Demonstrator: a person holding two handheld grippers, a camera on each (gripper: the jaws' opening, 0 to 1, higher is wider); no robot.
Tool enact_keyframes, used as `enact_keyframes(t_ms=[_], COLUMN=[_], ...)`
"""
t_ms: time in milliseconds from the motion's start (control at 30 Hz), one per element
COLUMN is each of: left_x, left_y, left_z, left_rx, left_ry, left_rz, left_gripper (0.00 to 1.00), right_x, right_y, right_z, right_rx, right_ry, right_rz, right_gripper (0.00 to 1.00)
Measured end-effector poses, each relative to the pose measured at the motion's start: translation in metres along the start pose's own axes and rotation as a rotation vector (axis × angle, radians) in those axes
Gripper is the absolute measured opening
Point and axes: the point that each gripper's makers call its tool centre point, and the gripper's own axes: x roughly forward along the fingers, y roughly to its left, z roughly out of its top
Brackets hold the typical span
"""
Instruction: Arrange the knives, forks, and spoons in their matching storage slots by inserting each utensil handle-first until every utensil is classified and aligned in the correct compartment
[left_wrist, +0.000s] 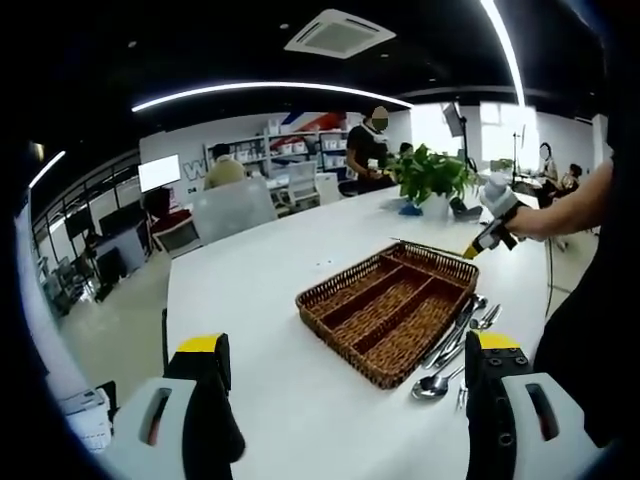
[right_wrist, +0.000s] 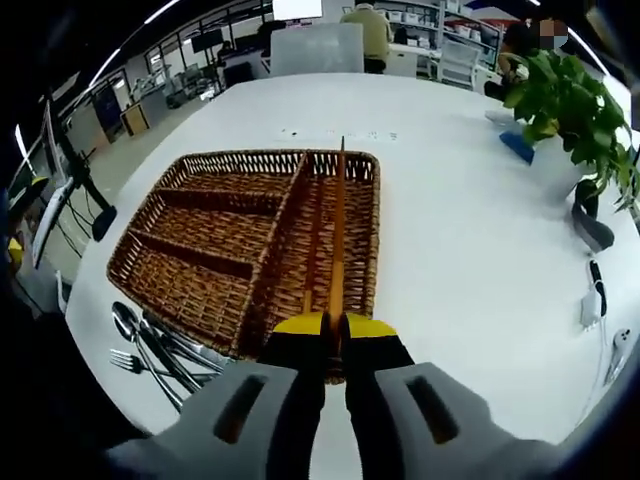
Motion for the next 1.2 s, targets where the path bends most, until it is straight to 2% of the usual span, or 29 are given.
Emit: enact_keyframes(t_ms=[467, 567, 700, 767, 1033, 1200], left_x=[-0.005, -0.006, -0.006, -0.007, -0.009, -0.006], left_y=[0.000, 0.002, 0.005, 0.007, 0.006, 0.001], left_z=[-0.004, -0.001, -0.002, -0.002, -0.009, -0.006], left_rx=[-0.009, -0.009, -0.004, -0.004, 0.025, 0.031], left_ry=[0.015, 0.008, 0.013, 0.014, 0.043, 0.046], left_rz=[0.011, 0.016, 0.021, 0.027, 0.031, 0.026], left_gripper=[1.00, 1.00, 1.00, 1.00, 1.00, 1.00], right_x=[0.011, 0.014, 0.018, 0.024, 0.030, 0.035], right_y=[0.000, 0.006, 0.008, 0.007, 0.009, 0.013], right_z=[-0.014, -0.020, -0.021, -0.026, -0.029, -0.034], right_rx=[-0.025, -0.028, -0.030, -0.020, -0.030, -0.018], right_ry=[0.077, 0.126, 0.148, 0.191, 0.231, 0.316], right_rz=[-0.012, -0.001, 0.007, 0.007, 0.027, 0.057], right_gripper=[0.03, 0.03, 0.03, 0.03, 0.03, 0.03])
